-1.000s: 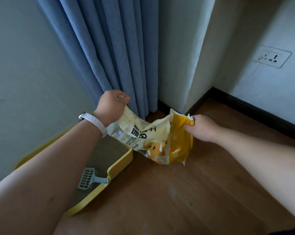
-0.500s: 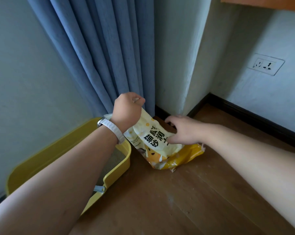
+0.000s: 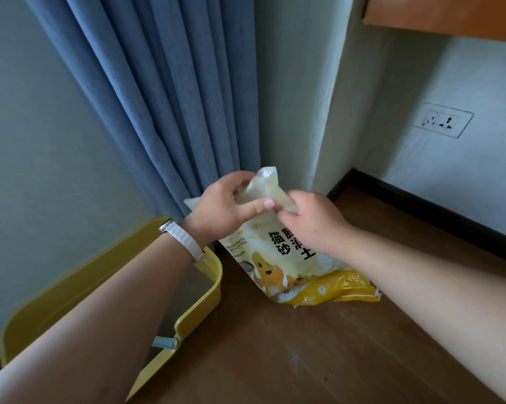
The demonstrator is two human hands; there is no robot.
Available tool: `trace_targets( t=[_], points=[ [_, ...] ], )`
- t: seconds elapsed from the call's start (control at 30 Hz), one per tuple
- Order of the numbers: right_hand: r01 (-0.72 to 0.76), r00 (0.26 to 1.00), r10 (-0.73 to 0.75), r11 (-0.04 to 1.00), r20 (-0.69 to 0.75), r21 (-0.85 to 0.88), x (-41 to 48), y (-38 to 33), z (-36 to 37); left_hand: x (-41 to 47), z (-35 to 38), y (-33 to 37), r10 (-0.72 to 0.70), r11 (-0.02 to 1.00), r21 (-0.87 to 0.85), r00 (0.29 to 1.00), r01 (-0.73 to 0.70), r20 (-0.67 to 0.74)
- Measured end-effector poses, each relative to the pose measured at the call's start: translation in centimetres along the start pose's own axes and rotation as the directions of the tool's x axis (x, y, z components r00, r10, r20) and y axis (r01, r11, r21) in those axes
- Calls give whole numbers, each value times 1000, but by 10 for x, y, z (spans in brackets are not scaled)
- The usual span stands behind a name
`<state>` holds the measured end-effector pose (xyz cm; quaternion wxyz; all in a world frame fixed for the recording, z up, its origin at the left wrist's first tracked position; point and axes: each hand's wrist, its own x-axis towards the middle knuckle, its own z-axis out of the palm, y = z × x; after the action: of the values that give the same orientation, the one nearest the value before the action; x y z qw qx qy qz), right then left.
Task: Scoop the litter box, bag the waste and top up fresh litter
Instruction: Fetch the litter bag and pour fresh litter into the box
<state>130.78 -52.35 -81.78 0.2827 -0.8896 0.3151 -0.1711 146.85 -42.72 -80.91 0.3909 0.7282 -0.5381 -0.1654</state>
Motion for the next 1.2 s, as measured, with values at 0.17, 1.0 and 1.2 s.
trace_targets(
  t=[0.17,1.0,1.2],
  points=[
    [7,998,-6,1000,-64,8,-12,22,-38,9,1,-27,71,954,290,997,-70,7],
    [-316,908,338,941,-250,123,-24,126,-73,21,52,-37,-414,894,-192,910,405,-9],
    [-326,881,363,931,-304,165,-24,113,-80,19,61,-21,-429,819,-451,901,356,-69]
  ],
)
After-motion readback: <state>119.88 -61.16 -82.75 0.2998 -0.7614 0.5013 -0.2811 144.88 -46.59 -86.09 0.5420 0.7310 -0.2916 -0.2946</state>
